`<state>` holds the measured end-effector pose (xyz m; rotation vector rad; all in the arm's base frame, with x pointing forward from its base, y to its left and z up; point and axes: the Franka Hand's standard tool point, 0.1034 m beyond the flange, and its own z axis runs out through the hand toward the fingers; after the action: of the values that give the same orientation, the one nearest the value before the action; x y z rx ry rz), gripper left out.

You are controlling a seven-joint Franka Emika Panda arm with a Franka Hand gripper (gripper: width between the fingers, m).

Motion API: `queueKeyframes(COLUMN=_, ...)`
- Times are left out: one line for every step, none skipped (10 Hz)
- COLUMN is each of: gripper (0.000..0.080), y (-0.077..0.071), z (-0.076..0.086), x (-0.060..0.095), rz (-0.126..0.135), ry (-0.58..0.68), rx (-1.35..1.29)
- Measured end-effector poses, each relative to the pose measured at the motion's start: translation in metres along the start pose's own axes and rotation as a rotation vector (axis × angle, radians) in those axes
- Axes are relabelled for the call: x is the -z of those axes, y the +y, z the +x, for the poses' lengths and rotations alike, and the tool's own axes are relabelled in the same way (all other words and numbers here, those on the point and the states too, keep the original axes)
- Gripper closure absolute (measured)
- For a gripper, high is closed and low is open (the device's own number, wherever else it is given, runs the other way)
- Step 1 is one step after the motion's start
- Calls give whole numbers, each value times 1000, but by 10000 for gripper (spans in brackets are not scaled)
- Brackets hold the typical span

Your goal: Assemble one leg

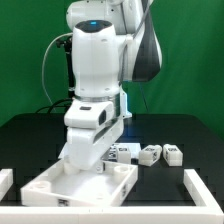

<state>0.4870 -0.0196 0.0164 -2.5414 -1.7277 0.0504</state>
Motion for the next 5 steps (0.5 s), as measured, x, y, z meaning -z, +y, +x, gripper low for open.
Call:
queueKeyframes(gripper=743, y=-2, z=4, x=1, rz=-22, ry=10, rx=-14)
queueKeyframes(gripper=743, y=-3, z=2, x=0, rz=-20, ry=9, rx=-15)
queueKeyframes(gripper=745, y=-3, z=2, x=-1, rz=-20, ry=9, rx=-16)
queueKeyframes(gripper=745, y=-3, z=2, x=-1, rz=-20, ry=9, rx=-16)
queueKeyframes(gripper=745, y=-2, z=2, x=0, rz=-29, ry=11, rx=26)
